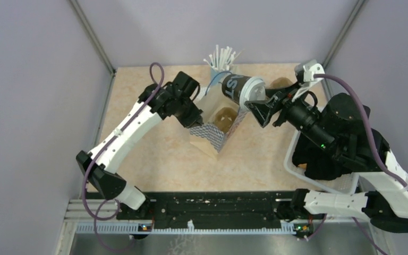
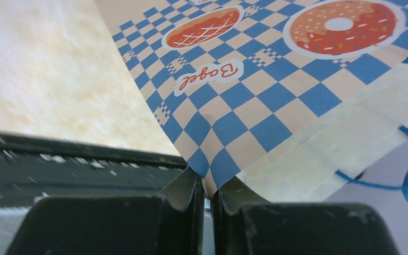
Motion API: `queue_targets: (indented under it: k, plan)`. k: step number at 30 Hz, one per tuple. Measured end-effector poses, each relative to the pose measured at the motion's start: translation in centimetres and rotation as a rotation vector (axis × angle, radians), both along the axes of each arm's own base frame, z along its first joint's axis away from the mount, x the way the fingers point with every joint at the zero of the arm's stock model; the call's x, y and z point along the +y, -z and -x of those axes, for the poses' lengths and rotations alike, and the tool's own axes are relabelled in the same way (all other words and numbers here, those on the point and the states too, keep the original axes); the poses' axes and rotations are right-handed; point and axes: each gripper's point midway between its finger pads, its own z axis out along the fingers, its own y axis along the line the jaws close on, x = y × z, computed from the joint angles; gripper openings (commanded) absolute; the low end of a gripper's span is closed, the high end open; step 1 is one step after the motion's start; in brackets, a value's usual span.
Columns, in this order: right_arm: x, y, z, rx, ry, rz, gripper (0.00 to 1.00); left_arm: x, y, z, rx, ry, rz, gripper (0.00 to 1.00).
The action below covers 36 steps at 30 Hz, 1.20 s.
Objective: Pack the takeout coffee
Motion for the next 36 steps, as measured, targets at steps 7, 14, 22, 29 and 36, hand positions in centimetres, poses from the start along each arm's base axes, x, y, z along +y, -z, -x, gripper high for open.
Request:
queue_targets:
  k: [7,14,22,29,36]
  plan:
    - [1.8,1.6,0.5,-0.018,-0.103,0.139,0.62,3.2,-3.6,0.5,-0.396,0.483,-0.11,0.08]
    - [4.5,4.9,1.0,0.008,-0.236,0.322,0.61,4.7,-5.1,1.4,-0.586,0.831,-0.188,0.04]
    - [5.7,8.0,3.1,0.063,-0.399,0.438,0.6,4.9,-2.7,1.2,-0.532,0.997,-0.259,0.02]
    - [6.1,9.2,4.0,0.107,-0.471,0.495,0.59,4.3,-3.7,0.6,-0.541,0.986,-0.247,0.0]
    - [7.2,11.5,4.9,0.149,-0.507,0.601,0.58,4.6,-3.3,1.0,-0.484,0.975,-0.24,0.0]
